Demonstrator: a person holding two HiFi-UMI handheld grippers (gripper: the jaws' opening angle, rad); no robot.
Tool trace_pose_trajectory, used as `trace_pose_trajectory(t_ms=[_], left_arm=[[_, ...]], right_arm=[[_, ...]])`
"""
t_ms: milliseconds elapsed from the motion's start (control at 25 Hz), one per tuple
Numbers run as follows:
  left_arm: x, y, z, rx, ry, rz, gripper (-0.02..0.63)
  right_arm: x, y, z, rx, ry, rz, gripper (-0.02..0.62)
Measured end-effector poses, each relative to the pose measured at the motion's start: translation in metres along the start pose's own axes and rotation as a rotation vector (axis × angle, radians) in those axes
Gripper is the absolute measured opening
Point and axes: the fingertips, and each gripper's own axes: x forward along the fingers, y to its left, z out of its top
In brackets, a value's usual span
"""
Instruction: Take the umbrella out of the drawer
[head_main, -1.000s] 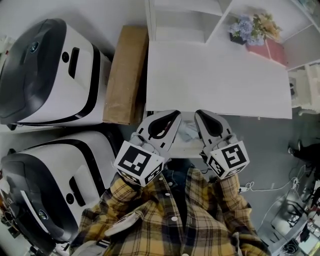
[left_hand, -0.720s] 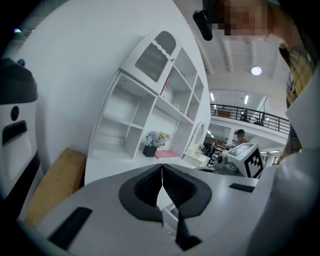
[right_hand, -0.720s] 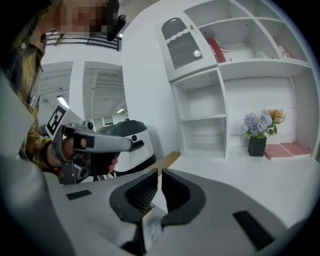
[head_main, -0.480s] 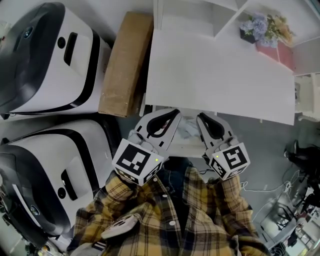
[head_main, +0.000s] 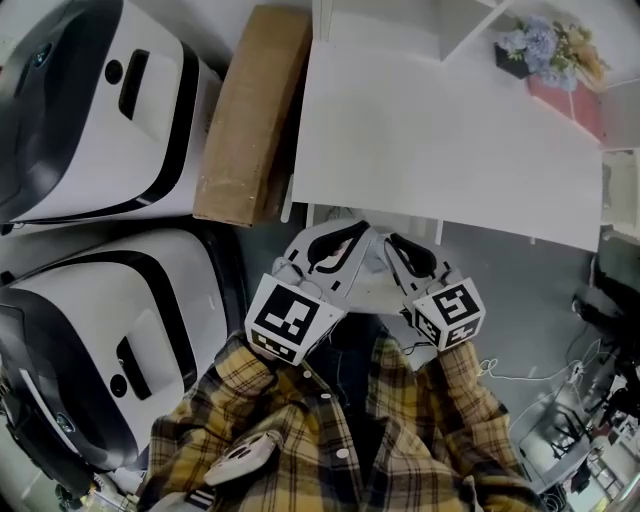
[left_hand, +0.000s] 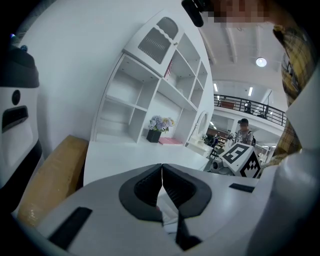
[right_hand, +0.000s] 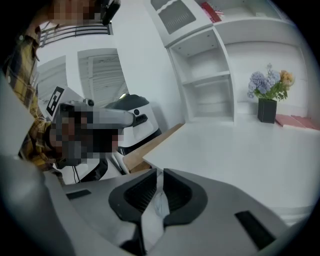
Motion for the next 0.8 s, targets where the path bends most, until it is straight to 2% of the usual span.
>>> trace_pose_trajectory(t_ms=[80,280,400,640,800], left_arm=[[0.006,0.000,-0.012,0.005,0.023,0.000,0.023],[0.020,-0.002,-0.043,0.077,0.100,-0.004,0.023],[0.026,0.002,-0.060,0.052,0.131,-0.005,0.023],[0.030,0.015,-0.087,0.011,0.176,0.019,0.023],[0.030,0.025,-0.102,-0.015,0.200,0.038,0.023]], right_arm=[[0.009,-0.002,-0.014,0.006,0.032,0.007,0.053],[0.036,-0.012,-0.050,-0.010,0.118,0.013,0.108],[0.053,-0.017,-0.072,-0.018,0.168,0.034,0.164],[0.076,-0.019,-0.114,-0.098,0.297,0.088,0.244],[0.089,-0.022,-0.135,-0.141,0.368,0.110,0.270]])
